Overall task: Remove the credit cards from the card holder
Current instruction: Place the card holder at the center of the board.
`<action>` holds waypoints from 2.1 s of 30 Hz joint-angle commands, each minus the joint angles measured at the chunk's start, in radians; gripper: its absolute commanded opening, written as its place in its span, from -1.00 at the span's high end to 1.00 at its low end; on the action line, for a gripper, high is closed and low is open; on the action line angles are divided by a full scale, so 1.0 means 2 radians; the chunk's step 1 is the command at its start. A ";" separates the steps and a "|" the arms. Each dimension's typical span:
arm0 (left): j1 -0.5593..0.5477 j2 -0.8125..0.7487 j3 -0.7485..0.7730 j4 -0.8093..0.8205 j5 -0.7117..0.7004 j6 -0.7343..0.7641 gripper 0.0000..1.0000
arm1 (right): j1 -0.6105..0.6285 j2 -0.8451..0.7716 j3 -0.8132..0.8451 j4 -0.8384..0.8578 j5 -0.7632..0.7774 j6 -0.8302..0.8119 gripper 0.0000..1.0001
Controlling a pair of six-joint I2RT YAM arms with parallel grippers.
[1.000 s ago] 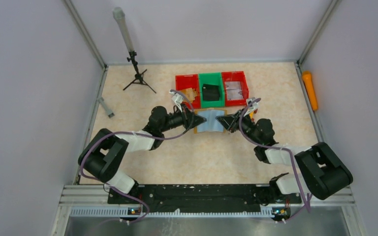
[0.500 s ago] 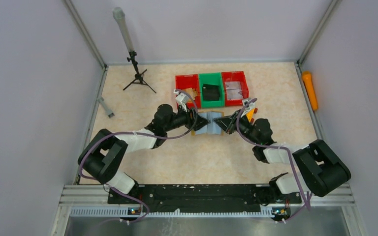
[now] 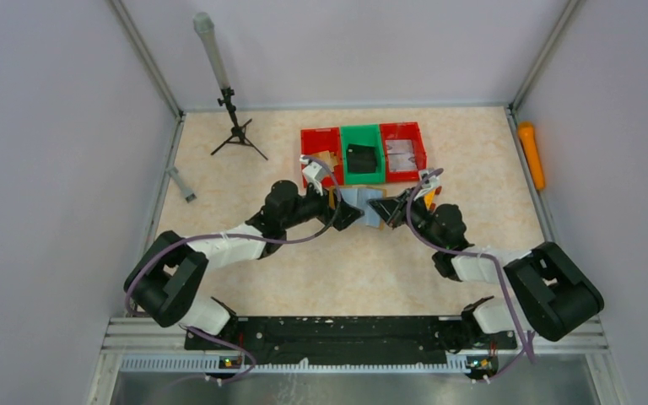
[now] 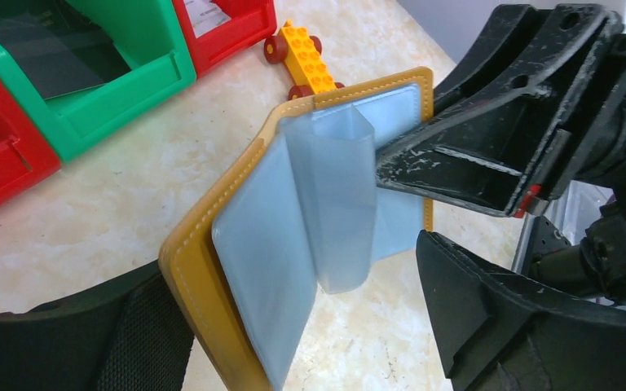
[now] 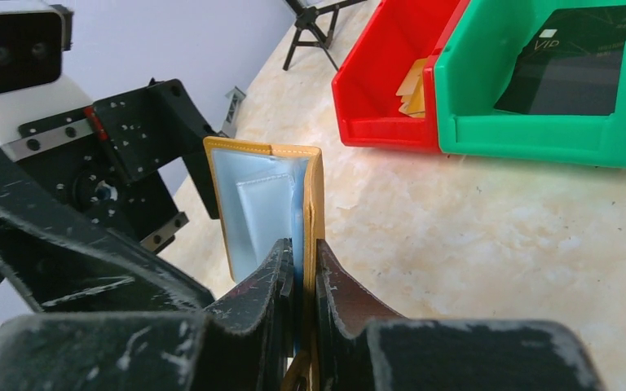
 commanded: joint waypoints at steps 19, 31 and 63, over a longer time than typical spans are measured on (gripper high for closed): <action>-0.027 0.022 0.057 -0.084 -0.061 0.055 -0.93 | 0.017 -0.024 -0.006 0.050 0.026 0.005 0.99; -0.013 0.030 0.079 -0.150 -0.121 0.036 -0.47 | 0.017 -0.035 -0.011 0.041 0.046 -0.001 0.92; 0.038 -0.080 -0.052 0.028 -0.031 0.005 -0.97 | 0.016 -0.052 -0.018 0.022 0.076 -0.004 0.92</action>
